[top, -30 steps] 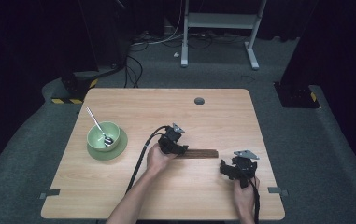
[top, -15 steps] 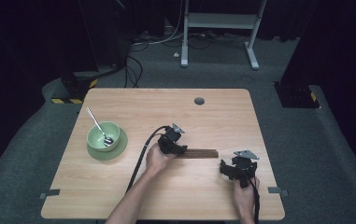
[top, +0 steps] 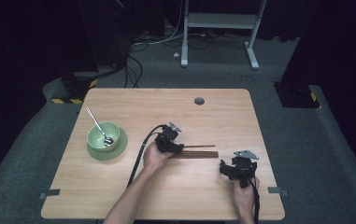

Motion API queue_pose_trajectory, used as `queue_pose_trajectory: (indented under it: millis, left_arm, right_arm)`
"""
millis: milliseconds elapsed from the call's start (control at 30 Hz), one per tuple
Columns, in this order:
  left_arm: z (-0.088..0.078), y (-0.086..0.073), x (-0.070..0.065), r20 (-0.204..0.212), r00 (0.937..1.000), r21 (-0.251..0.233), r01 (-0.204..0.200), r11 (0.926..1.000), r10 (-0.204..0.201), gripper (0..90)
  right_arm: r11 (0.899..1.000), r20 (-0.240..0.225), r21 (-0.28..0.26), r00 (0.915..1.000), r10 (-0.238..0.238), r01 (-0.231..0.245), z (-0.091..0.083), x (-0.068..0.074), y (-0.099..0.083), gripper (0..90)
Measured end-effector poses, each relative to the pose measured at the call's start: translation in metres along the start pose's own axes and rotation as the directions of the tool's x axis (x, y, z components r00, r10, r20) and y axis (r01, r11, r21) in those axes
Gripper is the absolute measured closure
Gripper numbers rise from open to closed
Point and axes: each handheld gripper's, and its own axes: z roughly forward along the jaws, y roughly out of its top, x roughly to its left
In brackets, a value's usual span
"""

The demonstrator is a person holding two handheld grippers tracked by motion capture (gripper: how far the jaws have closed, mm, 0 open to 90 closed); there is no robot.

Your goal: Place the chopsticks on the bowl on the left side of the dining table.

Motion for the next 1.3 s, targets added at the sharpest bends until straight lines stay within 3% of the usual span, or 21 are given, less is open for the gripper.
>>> queue_pose_trajectory:
  millis: [267, 1300]
  left_arm:
    - [0.001, -0.001, 0.006, -0.007, 0.9997, -0.006, 0.022, 0.9997, -0.022, 47.3]
    - [-0.003, -0.007, 0.03, -0.02, 0.9994, -0.033, 0.029, 0.9991, -0.03, 70.0]
  right_arm:
    - [1.0, -0.002, 0.0, 1.0, -0.004, 0.004, 0.0, 0.0, 0.0, 13.9]
    - [1.0, -0.01, 0.0, 0.9999, -0.008, 0.008, 0.0, 0.001, 0.0, 14.0]
